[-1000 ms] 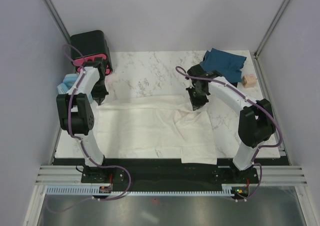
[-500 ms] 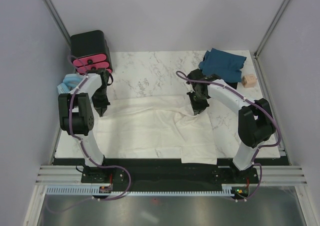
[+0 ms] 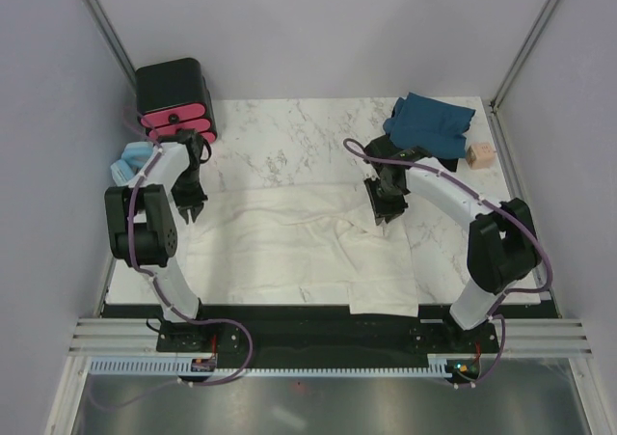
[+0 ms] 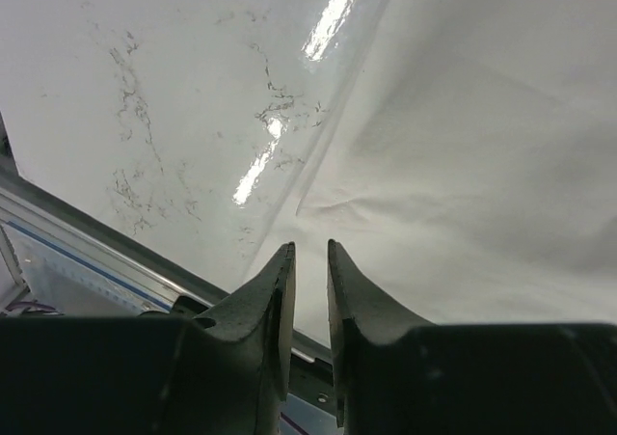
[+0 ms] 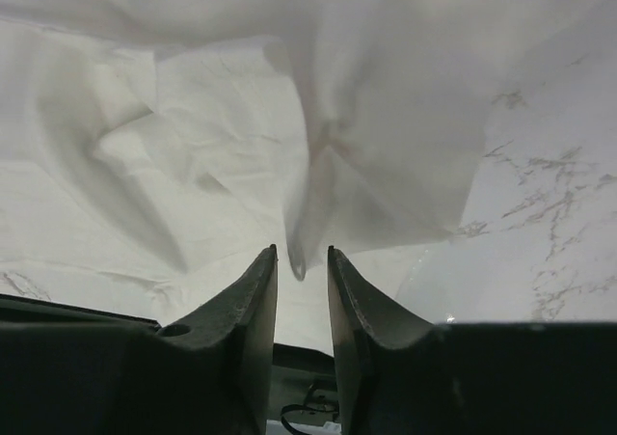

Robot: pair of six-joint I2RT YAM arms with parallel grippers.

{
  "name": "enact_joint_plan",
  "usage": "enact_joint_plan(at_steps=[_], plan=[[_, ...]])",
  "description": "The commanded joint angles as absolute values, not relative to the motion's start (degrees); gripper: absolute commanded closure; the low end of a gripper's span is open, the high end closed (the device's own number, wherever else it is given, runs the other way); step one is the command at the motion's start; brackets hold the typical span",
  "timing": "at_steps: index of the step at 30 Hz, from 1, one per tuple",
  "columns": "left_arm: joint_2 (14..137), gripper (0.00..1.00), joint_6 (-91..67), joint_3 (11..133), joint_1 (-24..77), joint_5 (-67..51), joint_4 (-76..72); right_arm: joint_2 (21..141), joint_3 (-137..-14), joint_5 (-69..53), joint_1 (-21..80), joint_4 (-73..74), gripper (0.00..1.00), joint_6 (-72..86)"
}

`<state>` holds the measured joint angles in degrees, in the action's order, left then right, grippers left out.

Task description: Fold and stack the t-shirts

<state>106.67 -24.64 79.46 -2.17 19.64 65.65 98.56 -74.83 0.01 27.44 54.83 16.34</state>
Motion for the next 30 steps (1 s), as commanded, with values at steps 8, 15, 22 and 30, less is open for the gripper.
enact_joint_plan(at_steps=[8, 15, 22, 30], plan=[[100.28, 0.74, -28.92, 84.9, 1.12, 12.66, 61.35, 95.53, -86.39, 7.03, 26.72, 52.82, 0.61, 14.86], [104.66, 0.74, -29.09, 86.31, 8.51, 13.1, 59.06, 105.72, -89.73, 7.82, 25.93, 48.44, 0.62, 14.15], [110.37, 0.74, -26.99, 93.24, 9.76, 14.15, 58.18, 111.44, -91.93, 11.42, 23.38, 43.59, 0.64, 14.5], [117.24, 0.82, -26.1, 94.48, 9.76, 13.27, 59.24, 119.17, -94.13, 14.24, 21.36, 45.52, 0.66, 14.85]])
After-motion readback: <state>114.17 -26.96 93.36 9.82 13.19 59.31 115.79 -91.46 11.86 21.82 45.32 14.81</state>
